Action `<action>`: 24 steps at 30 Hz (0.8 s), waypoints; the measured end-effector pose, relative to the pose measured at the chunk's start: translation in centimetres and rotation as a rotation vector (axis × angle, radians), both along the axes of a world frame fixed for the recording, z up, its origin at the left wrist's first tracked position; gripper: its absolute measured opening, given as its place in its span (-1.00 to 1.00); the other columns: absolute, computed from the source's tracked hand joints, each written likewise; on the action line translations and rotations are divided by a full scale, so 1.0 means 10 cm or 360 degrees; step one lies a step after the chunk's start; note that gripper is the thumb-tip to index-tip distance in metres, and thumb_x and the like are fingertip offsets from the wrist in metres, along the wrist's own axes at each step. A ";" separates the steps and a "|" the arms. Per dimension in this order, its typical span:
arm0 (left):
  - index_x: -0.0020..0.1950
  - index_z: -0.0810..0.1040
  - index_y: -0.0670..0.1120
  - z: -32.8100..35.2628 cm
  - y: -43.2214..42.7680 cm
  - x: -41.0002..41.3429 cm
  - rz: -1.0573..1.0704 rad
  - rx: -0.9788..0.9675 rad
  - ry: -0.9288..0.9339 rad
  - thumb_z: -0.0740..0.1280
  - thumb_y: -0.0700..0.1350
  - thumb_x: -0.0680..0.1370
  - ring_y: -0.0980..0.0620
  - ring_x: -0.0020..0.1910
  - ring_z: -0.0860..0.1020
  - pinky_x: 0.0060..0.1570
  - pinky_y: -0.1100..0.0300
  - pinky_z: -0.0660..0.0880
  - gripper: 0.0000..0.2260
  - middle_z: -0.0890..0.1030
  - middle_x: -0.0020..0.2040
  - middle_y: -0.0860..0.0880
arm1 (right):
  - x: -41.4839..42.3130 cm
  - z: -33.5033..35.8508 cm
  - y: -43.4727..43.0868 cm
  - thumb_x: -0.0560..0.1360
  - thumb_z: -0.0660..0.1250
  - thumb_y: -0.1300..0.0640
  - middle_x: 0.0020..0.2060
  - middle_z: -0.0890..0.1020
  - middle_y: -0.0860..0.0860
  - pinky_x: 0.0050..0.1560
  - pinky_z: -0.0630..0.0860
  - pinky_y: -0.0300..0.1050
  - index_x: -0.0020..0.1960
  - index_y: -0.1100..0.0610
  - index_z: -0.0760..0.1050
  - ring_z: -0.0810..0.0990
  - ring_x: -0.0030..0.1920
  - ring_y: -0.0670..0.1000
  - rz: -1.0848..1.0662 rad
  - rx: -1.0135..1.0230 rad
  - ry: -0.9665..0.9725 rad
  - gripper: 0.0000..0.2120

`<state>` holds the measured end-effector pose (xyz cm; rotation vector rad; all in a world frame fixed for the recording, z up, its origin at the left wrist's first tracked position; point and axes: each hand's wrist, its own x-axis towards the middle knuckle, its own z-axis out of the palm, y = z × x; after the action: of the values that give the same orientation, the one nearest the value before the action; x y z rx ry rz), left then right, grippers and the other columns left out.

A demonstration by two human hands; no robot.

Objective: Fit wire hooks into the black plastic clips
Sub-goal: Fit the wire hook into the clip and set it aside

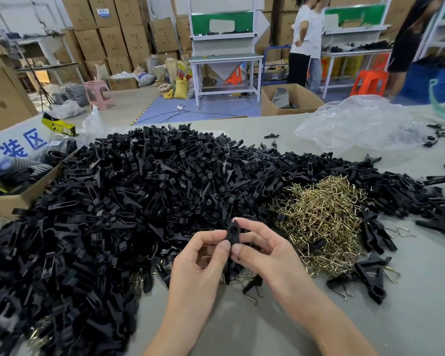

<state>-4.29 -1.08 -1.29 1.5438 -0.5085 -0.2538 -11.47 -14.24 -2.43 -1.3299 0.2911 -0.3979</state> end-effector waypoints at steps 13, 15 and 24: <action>0.09 0.64 0.22 0.01 0.07 0.04 -0.0110 0.0306 -0.0441 0.34 -0.12 0.60 0.23 -0.05 0.61 -0.06 0.42 0.47 -0.77 0.68 -0.01 0.23 | -0.04 0.10 -0.03 0.49 0.45 0.20 -0.02 0.69 0.11 -0.04 0.63 -0.16 0.11 0.01 0.69 0.68 -0.04 -0.01 0.0011 -0.0049 0.0000 -0.77; 0.18 0.60 0.18 0.02 0.14 0.12 0.0017 0.0417 -0.0677 0.31 -0.05 0.61 0.24 0.06 0.59 0.02 0.38 0.47 -0.80 0.63 0.06 0.29 | -0.03 0.10 -0.03 0.44 0.46 0.13 -0.03 0.70 0.04 -0.06 0.63 -0.17 0.07 -0.01 0.70 0.68 -0.06 -0.05 -0.0045 0.0009 -0.0017 -0.78; 0.32 0.48 0.27 -0.05 0.42 0.36 -0.0169 0.1708 -0.1207 0.14 0.40 0.52 0.15 0.28 0.35 0.41 0.10 0.10 -0.55 0.41 0.17 0.28 | 0.00 0.06 -0.13 0.37 0.45 0.04 -0.10 0.67 -0.02 -0.11 0.62 -0.21 0.02 -0.04 0.71 0.68 -0.10 -0.04 -0.0341 0.0237 -0.0081 -0.77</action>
<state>-0.68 3.12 -1.79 2.6796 -1.1648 0.0190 -11.47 -15.54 -1.81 -1.1445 0.4149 -0.5783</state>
